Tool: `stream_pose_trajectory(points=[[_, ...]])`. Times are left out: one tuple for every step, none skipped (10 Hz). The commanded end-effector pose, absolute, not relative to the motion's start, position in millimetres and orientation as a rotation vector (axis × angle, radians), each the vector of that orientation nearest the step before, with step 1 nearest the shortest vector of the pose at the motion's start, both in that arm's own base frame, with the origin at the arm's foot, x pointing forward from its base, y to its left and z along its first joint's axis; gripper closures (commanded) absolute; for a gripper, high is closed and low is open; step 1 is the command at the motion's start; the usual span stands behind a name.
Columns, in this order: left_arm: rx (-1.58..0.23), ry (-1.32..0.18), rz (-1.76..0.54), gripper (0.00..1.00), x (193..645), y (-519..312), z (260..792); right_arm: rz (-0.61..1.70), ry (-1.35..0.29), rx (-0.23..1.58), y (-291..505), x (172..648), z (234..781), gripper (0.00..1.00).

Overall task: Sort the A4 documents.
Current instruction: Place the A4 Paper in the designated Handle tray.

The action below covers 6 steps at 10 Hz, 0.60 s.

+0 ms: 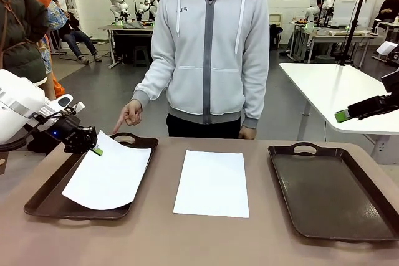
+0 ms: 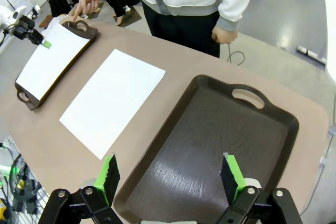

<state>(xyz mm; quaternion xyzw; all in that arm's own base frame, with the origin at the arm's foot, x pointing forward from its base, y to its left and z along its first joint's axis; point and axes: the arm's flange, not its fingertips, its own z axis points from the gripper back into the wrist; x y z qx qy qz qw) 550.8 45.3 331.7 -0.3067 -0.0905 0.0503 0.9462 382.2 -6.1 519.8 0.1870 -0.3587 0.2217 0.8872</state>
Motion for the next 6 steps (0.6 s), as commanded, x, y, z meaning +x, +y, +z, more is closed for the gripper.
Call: stream_pose_trajectory(points=[[-0.578,-0.166,0.098,0.99,553.5,43.8,334.4,0.466,-0.747,0.405,-6.6,382.9,518.1,0.0],[-0.561,-0.157,0.085,0.99,556.4,45.3,334.9,0.466,-0.747,0.405,-6.6,382.9,518.1,0.0],[-0.548,-0.154,0.076,0.99,559.1,46.4,336.2,0.466,-0.747,0.405,-6.6,382.9,518.1,0.0],[-0.535,-0.159,0.066,0.99,562.1,48.1,337.8,0.466,-0.747,0.405,-6.6,382.9,518.1,0.0],[-0.52,-0.16,0.059,0.99,565.5,49.8,339.2,0.466,-0.747,0.405,-6.6,382.9,518.1,0.0],[-0.508,-0.157,0.047,0.99,568.1,49.6,340.8,0.466,-0.747,0.405,-6.6,382.9,518.1,0.0]])
